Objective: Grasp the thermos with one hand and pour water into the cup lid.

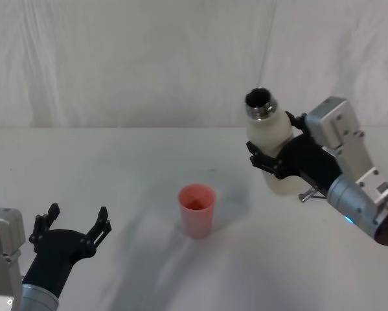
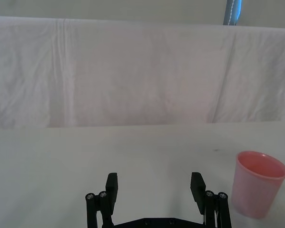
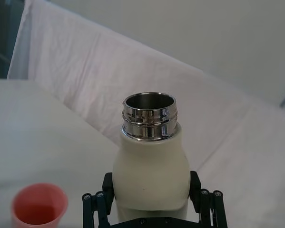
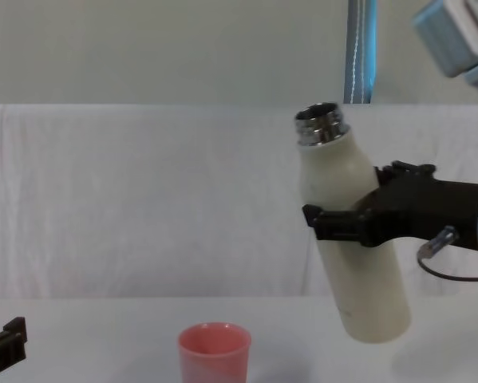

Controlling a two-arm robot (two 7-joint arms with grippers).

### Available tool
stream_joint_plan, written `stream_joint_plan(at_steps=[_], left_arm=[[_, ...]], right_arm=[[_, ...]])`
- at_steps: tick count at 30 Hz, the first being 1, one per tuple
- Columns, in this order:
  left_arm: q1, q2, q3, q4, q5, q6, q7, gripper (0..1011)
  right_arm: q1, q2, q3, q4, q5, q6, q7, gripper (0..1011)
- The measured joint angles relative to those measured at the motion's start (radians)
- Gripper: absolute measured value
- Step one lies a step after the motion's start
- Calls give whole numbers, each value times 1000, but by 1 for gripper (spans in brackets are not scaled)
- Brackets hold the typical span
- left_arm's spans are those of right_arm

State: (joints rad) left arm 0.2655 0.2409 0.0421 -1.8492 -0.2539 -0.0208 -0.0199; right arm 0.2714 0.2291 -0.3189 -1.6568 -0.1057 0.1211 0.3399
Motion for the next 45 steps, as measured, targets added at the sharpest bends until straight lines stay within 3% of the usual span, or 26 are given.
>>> stream_joint_plan(at_steps=[5,16,28,45], left_arm=[[0,0,0,0,0,0,0,1001],[0,0,0,0,0,0,0,1001],[0,0,0,0,0,0,0,1001],[0,0,0,0,0,0,0,1001]], right_arm=[[-43,-17,56,-48,116,83,2,961],[-77,-45,119,-83,236,175,-39,961],[-88,-57,138,-78,291,201,-92,961],[-88,-51,128,-31,326,168,-143,961]])
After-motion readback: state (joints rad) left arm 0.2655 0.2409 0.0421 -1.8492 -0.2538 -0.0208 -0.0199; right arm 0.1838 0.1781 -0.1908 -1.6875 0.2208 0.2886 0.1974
